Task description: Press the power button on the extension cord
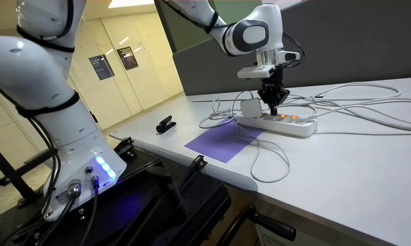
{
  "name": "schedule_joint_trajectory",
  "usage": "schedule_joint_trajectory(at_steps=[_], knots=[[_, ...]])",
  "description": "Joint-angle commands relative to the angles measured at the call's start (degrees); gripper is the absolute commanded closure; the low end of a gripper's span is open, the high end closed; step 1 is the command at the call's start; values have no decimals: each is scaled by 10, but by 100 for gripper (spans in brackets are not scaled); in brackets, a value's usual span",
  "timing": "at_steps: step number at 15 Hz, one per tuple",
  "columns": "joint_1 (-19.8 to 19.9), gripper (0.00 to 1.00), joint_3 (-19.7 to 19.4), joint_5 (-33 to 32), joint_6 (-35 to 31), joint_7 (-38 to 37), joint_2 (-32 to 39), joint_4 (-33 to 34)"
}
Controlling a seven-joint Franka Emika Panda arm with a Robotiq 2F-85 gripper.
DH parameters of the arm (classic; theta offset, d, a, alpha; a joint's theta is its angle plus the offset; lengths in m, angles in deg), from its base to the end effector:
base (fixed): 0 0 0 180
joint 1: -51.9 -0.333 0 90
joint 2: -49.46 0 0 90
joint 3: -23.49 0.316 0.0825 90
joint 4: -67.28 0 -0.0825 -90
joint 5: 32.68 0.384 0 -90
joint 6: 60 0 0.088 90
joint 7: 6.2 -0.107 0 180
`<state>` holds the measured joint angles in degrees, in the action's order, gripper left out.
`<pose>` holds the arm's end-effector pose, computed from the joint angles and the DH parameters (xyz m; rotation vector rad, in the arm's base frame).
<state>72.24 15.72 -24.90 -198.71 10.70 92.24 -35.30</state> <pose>0.5645 -0.2965 0.1272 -3.0774 0.4209 0.1581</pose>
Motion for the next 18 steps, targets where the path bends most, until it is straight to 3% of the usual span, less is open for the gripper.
schedule_joint_trajectory(at_steps=[1,10,18], knots=[[12,100,13,-4,15,-2,10,23],[19,100,21,1,23,1,13,29],[38,100,31,18,109,-2,51,97]])
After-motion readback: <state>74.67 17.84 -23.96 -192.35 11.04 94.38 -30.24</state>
